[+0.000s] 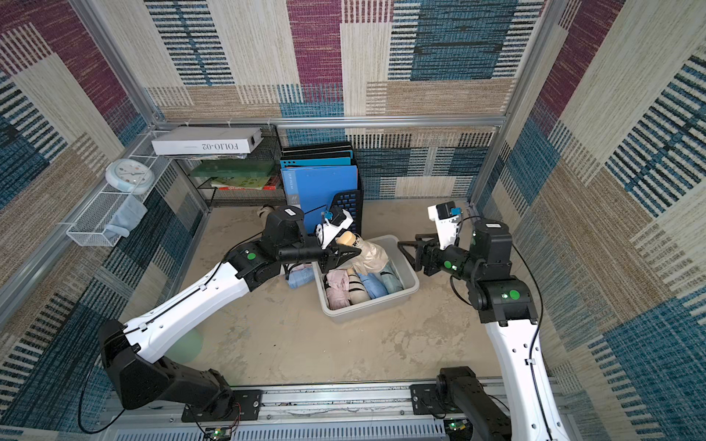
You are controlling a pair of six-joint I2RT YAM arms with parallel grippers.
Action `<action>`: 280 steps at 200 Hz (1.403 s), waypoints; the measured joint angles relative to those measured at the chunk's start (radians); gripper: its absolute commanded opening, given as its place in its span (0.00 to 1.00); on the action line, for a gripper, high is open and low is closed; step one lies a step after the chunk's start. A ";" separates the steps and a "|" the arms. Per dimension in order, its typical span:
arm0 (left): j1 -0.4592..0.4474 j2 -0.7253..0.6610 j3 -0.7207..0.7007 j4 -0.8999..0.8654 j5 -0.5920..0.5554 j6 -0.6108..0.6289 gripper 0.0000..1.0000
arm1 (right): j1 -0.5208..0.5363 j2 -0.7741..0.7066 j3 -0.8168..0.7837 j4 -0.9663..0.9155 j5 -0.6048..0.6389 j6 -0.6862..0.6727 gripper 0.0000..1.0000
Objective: Put the umbrella into the storage box
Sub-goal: Pick up the umbrella from the center of the board.
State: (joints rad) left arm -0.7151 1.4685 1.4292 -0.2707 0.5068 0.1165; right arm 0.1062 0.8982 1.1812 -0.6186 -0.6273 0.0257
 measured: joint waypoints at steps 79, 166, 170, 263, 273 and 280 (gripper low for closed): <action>0.030 0.008 0.032 -0.076 0.237 -0.031 0.00 | 0.143 0.055 -0.046 -0.050 -0.141 -0.371 0.72; 0.031 0.035 0.061 -0.147 0.294 -0.026 0.00 | 0.305 0.186 -0.041 -0.033 -0.158 -0.439 0.70; 0.031 0.035 0.061 -0.150 0.296 -0.026 0.00 | 0.311 0.189 -0.045 -0.025 -0.157 -0.436 0.69; 0.031 0.032 0.061 -0.201 0.307 -0.012 0.00 | 0.373 0.233 -0.108 0.115 -0.172 -0.387 0.37; 0.031 0.030 0.061 -0.202 0.308 -0.013 0.02 | 0.374 0.228 -0.119 0.127 -0.183 -0.386 0.33; 0.031 0.028 0.061 -0.202 0.308 -0.013 0.10 | 0.375 0.224 -0.127 0.138 -0.188 -0.382 0.31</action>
State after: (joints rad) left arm -0.6842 1.4963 1.4902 -0.4728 0.8146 0.1040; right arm 0.4812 1.1225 1.0546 -0.4801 -0.8158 -0.3565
